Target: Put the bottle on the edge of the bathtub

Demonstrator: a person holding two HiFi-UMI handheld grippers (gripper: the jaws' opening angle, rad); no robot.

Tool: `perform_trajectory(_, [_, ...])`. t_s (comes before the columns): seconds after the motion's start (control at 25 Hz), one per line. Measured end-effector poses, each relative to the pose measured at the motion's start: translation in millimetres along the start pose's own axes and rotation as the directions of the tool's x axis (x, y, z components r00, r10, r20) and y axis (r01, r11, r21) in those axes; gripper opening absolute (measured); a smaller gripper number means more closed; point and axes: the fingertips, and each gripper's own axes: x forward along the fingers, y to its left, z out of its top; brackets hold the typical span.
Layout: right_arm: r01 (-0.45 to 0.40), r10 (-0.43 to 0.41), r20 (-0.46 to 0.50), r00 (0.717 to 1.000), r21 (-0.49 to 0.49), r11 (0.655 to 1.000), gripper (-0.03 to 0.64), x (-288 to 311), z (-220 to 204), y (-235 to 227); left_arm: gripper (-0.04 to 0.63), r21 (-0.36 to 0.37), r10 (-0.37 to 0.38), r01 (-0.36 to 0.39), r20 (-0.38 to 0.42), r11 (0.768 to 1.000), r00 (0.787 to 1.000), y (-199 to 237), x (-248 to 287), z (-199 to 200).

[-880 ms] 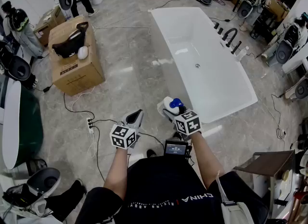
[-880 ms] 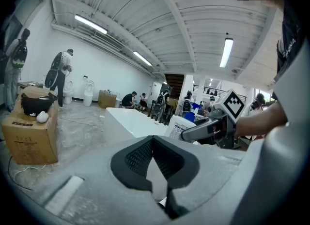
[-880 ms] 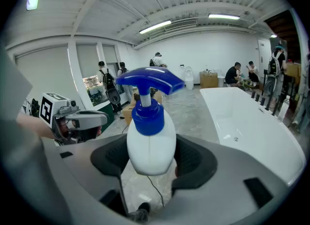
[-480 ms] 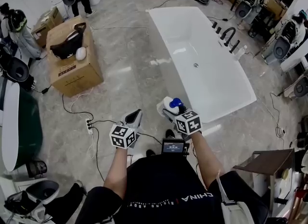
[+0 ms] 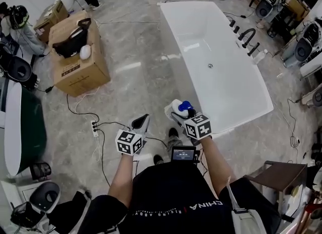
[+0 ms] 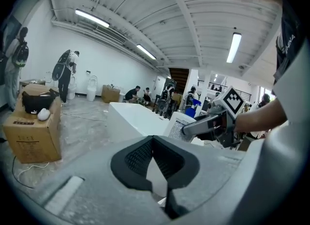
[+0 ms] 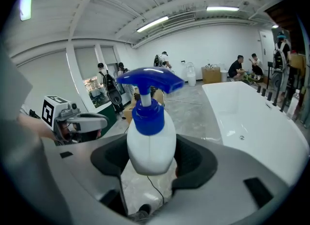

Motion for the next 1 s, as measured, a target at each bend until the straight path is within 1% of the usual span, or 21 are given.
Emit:
perform_trajectory(0.16, [-0.027, 0.027, -0.009, 1.0, -0.022, 0.999, 0.27, 27.2, 25.7, -27.2, 0.009, -0.006, 0.038, -0.038, -0.022, 0.999, 0.999, 30.8, 29.6, 13.4])
perform_trajectory(0.32, [-0.046, 0.046, -0.008, 0.999, -0.037, 0.998, 0.27, 48.8, 57.0, -66.4, 0.009, 0.0, 0.079, -0.079, -0.021, 0.997, 0.997, 59.0, 70.3, 44.2])
perform_trajectory(0.48, [-0.064, 0.064, -0.003, 0.998, -0.041, 0.997, 0.27, 63.9, 88.7, -106.7, 0.009, 0.005, 0.1, -0.1, -0.013, 0.995, 0.995, 71.2, 114.2, 74.3])
perform_trajectory(0.64, [-0.093, 0.092, -0.018, 0.996, -0.084, 0.992, 0.27, 77.5, 114.3, -137.3, 0.009, -0.021, 0.13, -0.129, 0.011, 0.991, 0.992, 80.2, 145.4, 95.3])
perform_trajectory(0.8, [-0.106, 0.105, -0.018, 0.994, -0.105, 0.989, 0.27, 91.7, 138.3, -158.4, 0.009, -0.024, 0.148, -0.148, 0.008, 0.989, 0.989, 92.5, 164.7, 106.6])
perform_trajectory(0.92, [-0.132, 0.133, 0.001, 0.991, -0.084, 0.988, 0.27, 104.3, 154.9, -167.1, 0.009, -0.04, 0.16, -0.16, 0.005, 0.986, 0.987, 107.0, 176.5, 111.5])
perform_trajectory(1.0, [-0.137, 0.137, 0.002, 0.991, -0.074, 0.988, 0.27, 116.2, 164.1, -174.0, 0.009, -0.042, 0.156, -0.156, -0.001, 0.987, 0.988, 118.9, 187.2, 114.7])
